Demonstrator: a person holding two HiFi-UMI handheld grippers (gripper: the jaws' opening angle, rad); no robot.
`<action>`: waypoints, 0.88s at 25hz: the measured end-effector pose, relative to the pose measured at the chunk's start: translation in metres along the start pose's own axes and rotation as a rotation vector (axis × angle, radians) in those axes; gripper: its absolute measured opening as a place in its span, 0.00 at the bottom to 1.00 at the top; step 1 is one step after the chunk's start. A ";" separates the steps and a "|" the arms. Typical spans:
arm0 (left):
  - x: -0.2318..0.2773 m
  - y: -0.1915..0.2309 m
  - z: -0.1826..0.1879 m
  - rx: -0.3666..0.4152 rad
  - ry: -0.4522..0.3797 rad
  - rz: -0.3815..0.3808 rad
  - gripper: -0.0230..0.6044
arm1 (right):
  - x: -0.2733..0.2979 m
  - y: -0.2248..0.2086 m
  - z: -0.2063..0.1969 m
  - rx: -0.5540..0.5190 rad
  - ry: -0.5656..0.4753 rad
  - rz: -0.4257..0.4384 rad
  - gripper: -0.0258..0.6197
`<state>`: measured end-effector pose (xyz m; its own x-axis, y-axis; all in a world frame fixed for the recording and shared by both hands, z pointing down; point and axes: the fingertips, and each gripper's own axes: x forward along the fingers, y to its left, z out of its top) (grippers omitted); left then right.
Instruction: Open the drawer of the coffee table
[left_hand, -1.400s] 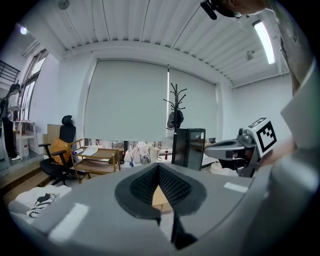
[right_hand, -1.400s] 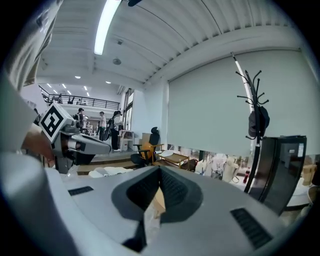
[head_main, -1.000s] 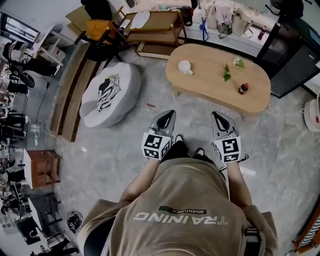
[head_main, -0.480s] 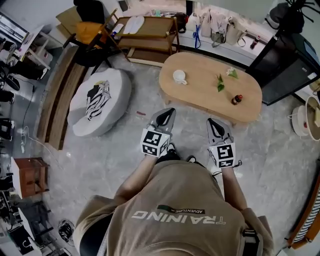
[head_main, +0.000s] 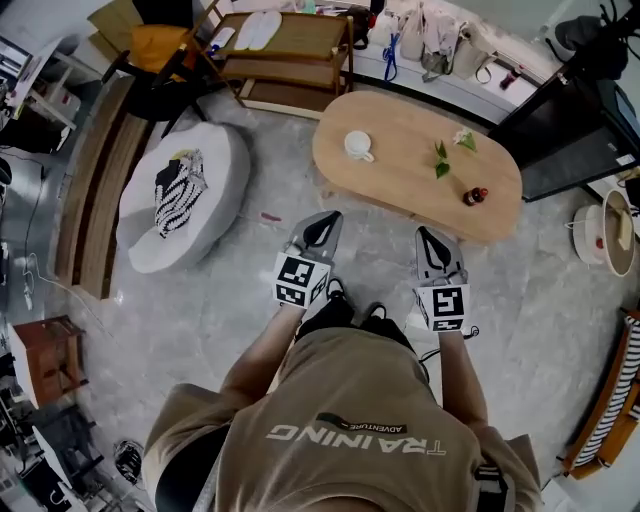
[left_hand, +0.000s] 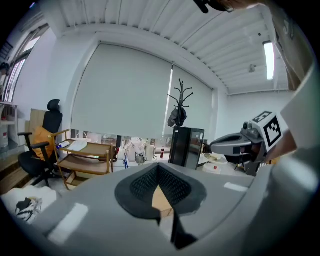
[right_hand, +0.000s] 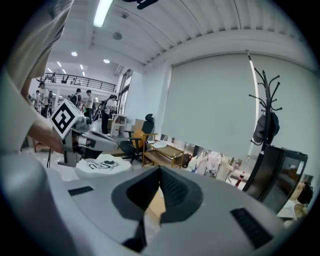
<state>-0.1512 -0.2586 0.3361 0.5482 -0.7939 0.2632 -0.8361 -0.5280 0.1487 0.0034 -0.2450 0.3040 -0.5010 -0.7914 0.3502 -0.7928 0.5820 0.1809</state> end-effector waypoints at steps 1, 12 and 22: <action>0.005 0.002 0.000 0.013 0.000 -0.007 0.05 | 0.002 -0.002 0.000 0.006 -0.002 -0.006 0.05; 0.016 -0.030 0.017 0.084 -0.018 -0.010 0.05 | -0.016 -0.025 -0.012 0.070 -0.043 -0.038 0.05; 0.025 -0.048 -0.030 0.086 0.042 0.040 0.05 | -0.025 -0.052 -0.068 0.127 -0.069 -0.028 0.05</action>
<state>-0.0980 -0.2442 0.3641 0.5113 -0.8024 0.3078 -0.8516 -0.5213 0.0557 0.0805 -0.2432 0.3482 -0.4974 -0.8205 0.2816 -0.8420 0.5347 0.0707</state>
